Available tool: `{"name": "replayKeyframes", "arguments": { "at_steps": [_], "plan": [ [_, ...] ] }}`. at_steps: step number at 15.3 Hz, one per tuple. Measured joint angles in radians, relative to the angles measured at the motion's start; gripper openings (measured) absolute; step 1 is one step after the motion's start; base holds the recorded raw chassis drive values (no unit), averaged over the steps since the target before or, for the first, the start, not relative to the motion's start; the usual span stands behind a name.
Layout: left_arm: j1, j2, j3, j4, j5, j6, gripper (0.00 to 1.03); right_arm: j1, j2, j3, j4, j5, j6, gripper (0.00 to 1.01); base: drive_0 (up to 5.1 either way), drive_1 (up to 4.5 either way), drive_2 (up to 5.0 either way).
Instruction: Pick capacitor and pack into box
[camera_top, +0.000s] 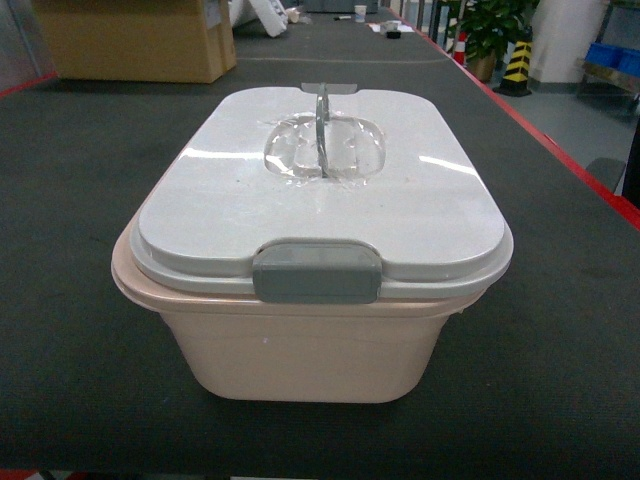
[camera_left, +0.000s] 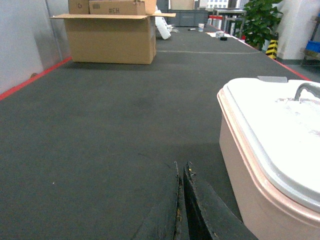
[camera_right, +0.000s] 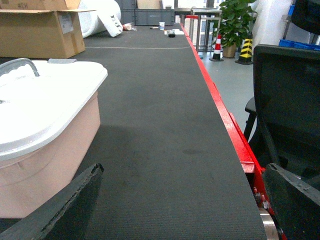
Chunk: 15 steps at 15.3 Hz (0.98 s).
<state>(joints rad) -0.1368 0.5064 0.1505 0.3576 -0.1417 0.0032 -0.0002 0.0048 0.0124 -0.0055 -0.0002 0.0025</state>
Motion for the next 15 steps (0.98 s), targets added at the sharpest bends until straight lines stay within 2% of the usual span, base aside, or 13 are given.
{"name": "replayKeyframes", "arguments": {
  "at_steps": [1, 2, 3, 5, 14, 15],
  "plan": [
    [0.023, -0.034, -0.027, -0.015, 0.023, 0.000, 0.02, 0.000, 0.000, 0.000, 0.000, 0.000, 0.000, 0.98, 0.0, 0.00, 0.0],
    [0.072, -0.067, -0.044, -0.034, 0.097, 0.000, 0.02, 0.000, 0.000, 0.000, 0.000, 0.000, 0.000, 0.98, 0.0, 0.00, 0.0],
    [0.144, -0.103, -0.063, -0.047, 0.124, -0.002, 0.02, 0.000, 0.000, 0.000, 0.000, 0.001, 0.000, 0.98, 0.0, 0.00, 0.0],
    [0.134, -0.164, -0.090, -0.080, 0.142, -0.002, 0.02, 0.000, 0.000, 0.000, 0.000, 0.000, 0.000, 0.98, 0.0, 0.00, 0.0],
    [0.134, -0.341, -0.137, -0.197, 0.142, -0.002, 0.02, 0.000, 0.000, 0.000, 0.000, 0.000, 0.000, 0.98, 0.0, 0.00, 0.0],
    [0.134, -0.460, -0.137, -0.369, 0.143, -0.002, 0.02, 0.000, 0.000, 0.000, 0.000, 0.000, 0.000, 0.98, 0.0, 0.00, 0.0]
  ]
}}
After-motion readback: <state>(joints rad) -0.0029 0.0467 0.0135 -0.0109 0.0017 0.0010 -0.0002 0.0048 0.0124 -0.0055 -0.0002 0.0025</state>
